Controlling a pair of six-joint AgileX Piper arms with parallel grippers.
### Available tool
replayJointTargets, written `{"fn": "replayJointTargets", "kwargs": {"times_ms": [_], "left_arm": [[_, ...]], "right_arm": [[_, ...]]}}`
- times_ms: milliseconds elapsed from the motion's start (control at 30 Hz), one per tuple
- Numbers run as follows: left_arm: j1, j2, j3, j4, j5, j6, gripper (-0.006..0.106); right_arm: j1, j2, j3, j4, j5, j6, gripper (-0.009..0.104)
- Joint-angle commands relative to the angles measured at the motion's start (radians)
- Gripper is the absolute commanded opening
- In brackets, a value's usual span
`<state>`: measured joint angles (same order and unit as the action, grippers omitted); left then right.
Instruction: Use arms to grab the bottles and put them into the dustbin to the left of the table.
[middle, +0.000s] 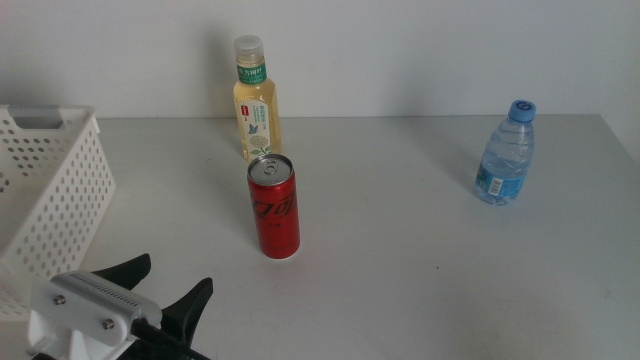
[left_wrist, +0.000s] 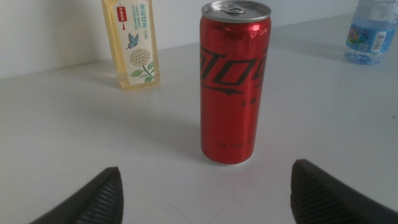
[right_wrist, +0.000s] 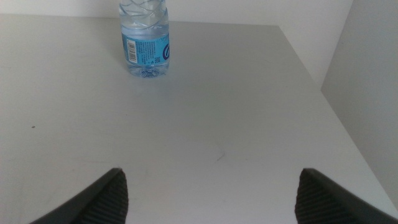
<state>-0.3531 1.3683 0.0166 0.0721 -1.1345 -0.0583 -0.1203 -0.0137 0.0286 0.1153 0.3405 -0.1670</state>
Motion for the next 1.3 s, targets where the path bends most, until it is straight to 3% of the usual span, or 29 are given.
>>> {"fn": "replayJointTargets", "kwargs": {"times_ms": [0, 467, 900, 1267], "left_arm": [[-0.006, -0.012, -0.029, -0.003, -0.163, -0.004, 0.090], [-0.006, -0.002, -0.244, 0.022, 0.058, -0.004, 0.090], [-0.006, 0.239, -0.397, 0.160, -0.023, -0.078, 0.090], [-0.006, 0.383, -0.522, 0.177, -0.025, -0.109, 0.090]], "right_arm": [[0.001, -0.022, -0.009, -0.002, -0.071, -0.009, 0.094], [0.001, -0.022, -0.009, -0.002, -0.071, -0.009, 0.094], [0.001, -0.022, -0.009, -0.002, -0.071, -0.008, 0.094], [0.001, -0.022, -0.009, -0.002, -0.071, -0.008, 0.094]]}}
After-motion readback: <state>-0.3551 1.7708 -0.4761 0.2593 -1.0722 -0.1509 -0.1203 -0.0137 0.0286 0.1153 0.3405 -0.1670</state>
